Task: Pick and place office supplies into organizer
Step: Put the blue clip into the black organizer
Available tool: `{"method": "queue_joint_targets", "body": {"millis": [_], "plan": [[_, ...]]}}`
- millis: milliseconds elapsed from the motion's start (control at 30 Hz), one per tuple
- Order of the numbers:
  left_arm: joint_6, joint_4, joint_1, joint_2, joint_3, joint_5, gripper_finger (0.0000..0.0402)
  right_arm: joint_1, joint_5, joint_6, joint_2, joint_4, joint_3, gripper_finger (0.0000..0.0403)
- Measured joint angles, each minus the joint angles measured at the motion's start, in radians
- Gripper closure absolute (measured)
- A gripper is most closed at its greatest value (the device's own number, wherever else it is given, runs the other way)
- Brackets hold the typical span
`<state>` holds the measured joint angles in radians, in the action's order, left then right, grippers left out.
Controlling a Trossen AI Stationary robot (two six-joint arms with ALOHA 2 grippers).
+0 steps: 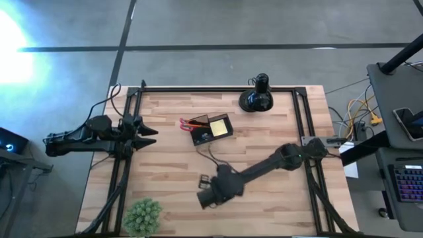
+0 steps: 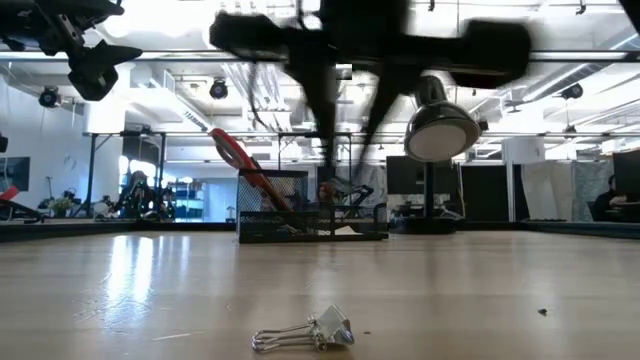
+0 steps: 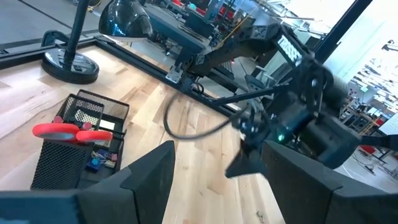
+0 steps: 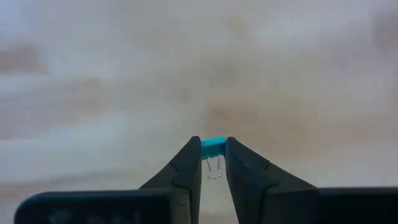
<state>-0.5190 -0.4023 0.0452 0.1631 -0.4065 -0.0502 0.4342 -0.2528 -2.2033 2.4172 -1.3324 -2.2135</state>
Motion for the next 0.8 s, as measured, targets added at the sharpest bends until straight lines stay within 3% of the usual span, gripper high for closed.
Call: {"method": "queue_joint_targets", "body": {"millis": [100,267,567,800], "plan": [[0.000,0.000,0.000,0.002,0.000,0.000,0.0174,-0.046,-0.118,0.122,0.000,0.014,-0.067,0.0346],[0.000,0.000,0.000,0.005,0.000,0.000,0.0174,-0.164,-0.220,0.376,-0.002,0.068,-0.109,0.0346],[0.000,-0.007,0.000,0.006,0.000,0.001,0.0174,-0.360,-0.167,0.753,0.003,0.214,-0.093,0.0346],[0.000,-0.006,0.000,0.006,0.000,0.001,0.0174,-0.432,-0.114,0.827,0.019,0.230,-0.038,0.0346]]}}
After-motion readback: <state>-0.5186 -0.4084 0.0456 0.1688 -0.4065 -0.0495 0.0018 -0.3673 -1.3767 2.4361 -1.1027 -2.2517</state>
